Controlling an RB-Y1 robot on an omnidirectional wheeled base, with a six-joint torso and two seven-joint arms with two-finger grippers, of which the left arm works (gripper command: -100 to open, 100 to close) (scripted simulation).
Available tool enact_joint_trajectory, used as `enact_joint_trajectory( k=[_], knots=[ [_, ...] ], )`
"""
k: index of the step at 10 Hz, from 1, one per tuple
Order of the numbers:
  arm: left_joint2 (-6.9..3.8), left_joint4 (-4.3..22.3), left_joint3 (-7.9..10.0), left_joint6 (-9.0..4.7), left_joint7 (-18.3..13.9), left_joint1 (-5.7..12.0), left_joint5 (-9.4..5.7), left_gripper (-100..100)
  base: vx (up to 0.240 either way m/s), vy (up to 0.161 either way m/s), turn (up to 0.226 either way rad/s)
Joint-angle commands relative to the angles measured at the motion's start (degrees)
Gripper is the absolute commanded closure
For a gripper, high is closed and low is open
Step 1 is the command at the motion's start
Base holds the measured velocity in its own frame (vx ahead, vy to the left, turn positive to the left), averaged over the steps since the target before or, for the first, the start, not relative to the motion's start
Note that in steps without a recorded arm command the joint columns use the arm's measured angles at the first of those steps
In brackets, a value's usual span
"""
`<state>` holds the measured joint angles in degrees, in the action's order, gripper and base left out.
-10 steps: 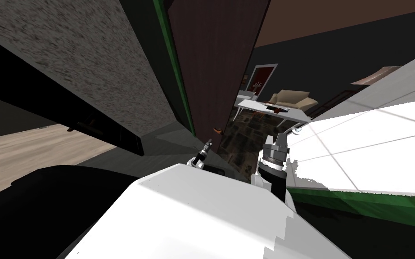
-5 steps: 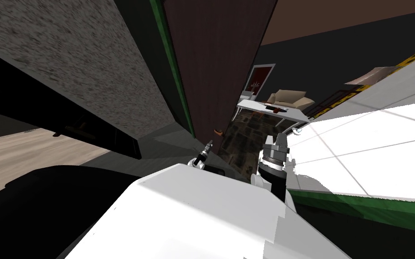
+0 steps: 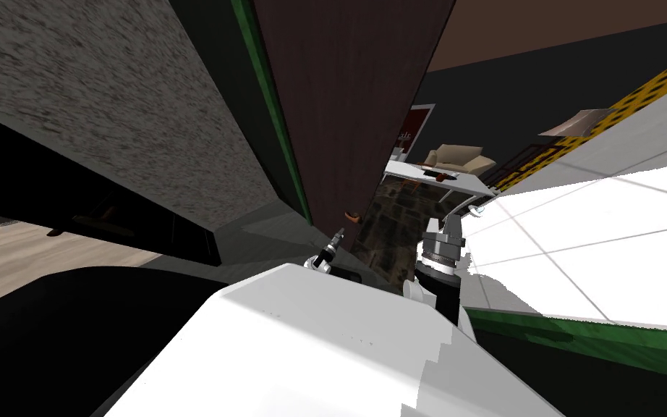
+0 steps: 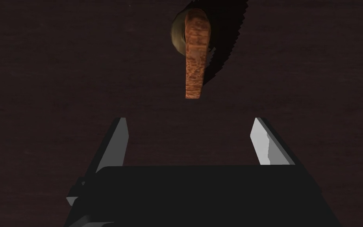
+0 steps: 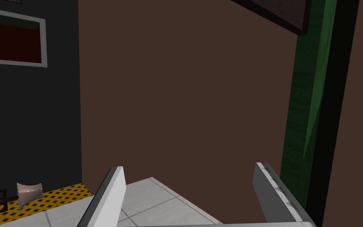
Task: Push the door open
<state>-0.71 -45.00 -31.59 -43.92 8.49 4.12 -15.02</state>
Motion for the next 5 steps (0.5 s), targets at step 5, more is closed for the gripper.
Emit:
enact_joint_trajectory(
  k=[5],
  knots=[
    [-0.83,2.03,-0.54,-0.07,0.25,0.83,-0.37,-100,0.120,0.029,-0.048]
  ],
)
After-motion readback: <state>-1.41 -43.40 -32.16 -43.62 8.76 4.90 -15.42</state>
